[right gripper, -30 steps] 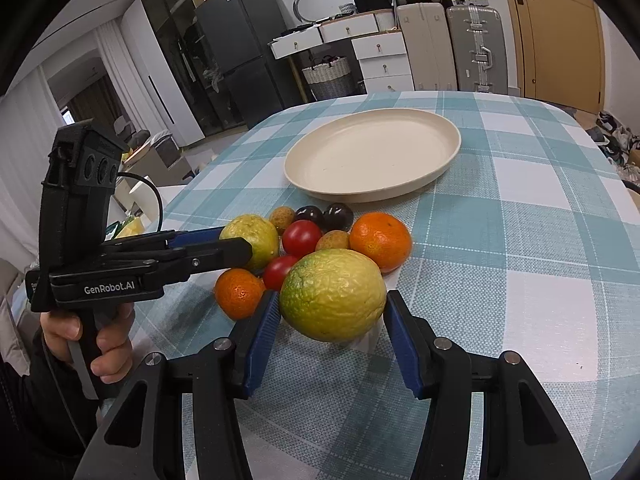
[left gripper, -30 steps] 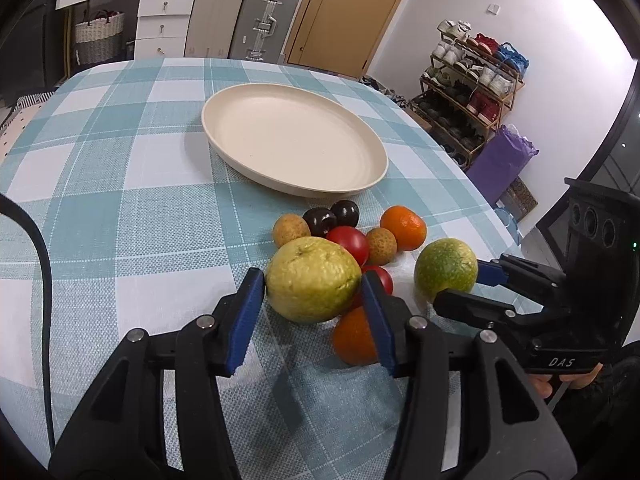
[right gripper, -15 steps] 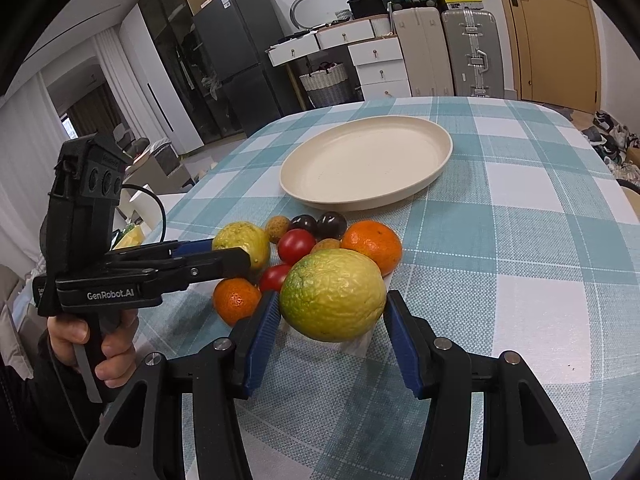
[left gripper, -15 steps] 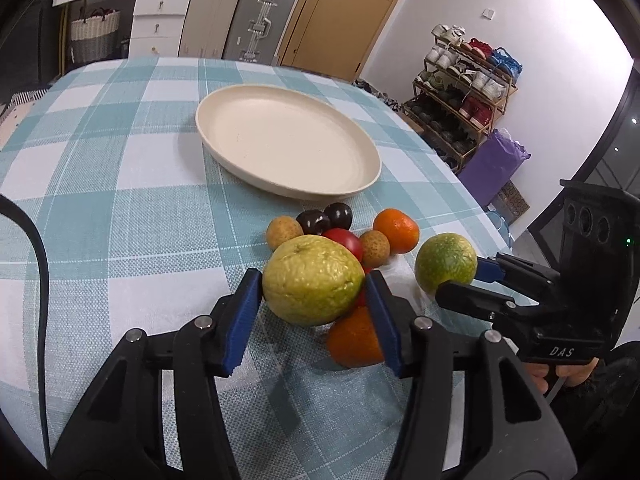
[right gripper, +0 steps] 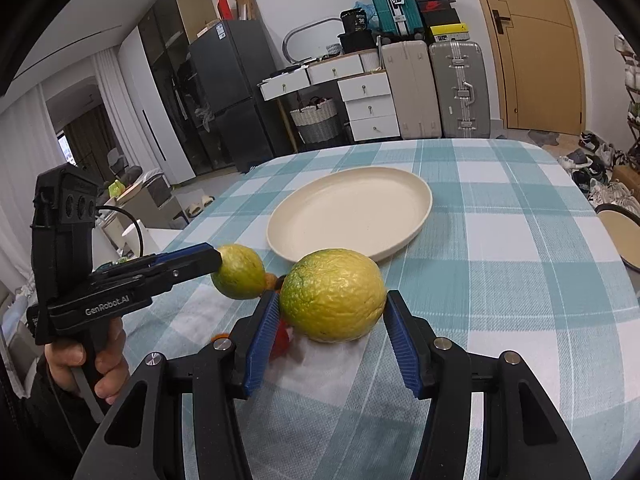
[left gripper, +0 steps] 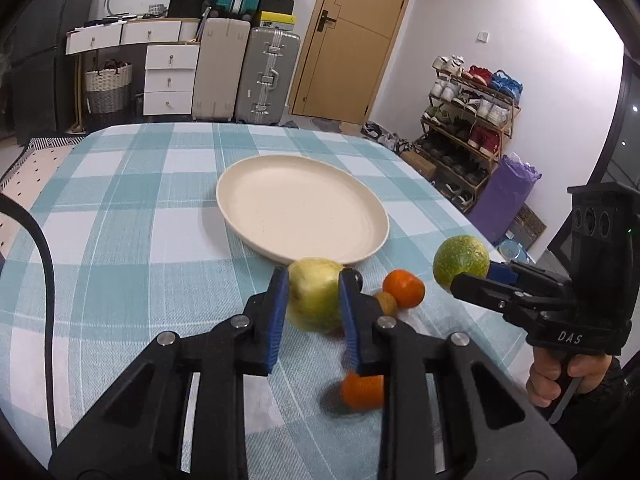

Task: Organize fruits
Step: 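Lift the lemon with the left tool while the right tool carries the lime toward the plate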

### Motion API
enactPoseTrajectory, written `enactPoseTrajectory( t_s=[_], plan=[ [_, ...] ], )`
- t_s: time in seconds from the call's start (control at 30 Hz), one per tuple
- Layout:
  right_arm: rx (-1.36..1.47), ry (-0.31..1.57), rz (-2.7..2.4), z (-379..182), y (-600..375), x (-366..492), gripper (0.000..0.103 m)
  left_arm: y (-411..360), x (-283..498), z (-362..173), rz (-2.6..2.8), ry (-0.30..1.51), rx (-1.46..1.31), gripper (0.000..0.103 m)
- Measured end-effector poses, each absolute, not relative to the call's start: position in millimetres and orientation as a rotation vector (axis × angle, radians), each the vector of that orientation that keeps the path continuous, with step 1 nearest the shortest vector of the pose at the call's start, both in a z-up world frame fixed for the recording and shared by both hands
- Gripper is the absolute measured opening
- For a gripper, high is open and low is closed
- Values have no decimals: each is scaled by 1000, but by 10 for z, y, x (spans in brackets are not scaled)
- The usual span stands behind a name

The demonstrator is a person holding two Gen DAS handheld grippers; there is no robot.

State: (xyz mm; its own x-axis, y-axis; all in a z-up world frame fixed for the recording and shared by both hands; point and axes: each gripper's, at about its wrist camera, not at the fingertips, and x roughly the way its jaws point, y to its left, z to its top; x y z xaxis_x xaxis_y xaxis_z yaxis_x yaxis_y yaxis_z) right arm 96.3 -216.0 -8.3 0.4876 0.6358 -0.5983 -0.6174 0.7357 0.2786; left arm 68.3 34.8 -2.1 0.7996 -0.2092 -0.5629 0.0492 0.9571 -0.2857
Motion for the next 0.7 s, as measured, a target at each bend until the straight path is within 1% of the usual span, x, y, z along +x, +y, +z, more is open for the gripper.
enactPoseTrajectory(
  t_s=[0.17, 0.23, 0.33, 0.37, 0.4, 0.47, 0.5, 0.53, 0.7],
  plan=[
    [24, 761, 763, -124, -2097, 1052, 54, 281, 717, -18, -175, 644, -248, 24],
    [13, 761, 763, -132, -2086, 1046, 54, 273, 702, -47, -194, 659, -255, 26],
    [18, 760, 769, -124, -2095, 1026, 54, 271, 655, -104, -177, 689, -243, 34],
    [18, 758, 771, -117, -2100, 1014, 54, 267, 630, -135, -167, 702, -241, 35],
    [17, 755, 773, -112, -2105, 1006, 54, 286, 607, -176, -164, 718, -244, 37],
    [15, 751, 777, -106, -2119, 988, 54, 318, 575, -252, -177, 737, -267, 46],
    [16, 751, 778, -108, -2125, 987, 54, 328, 565, -283, -176, 745, -277, 53],
    [18, 753, 777, -112, -2131, 987, 54, 334, 552, -303, -174, 752, -282, 55],
    [24, 759, 771, -134, -2150, 1008, 54, 292, 533, -398, -175, 794, -259, 55]
  ],
)
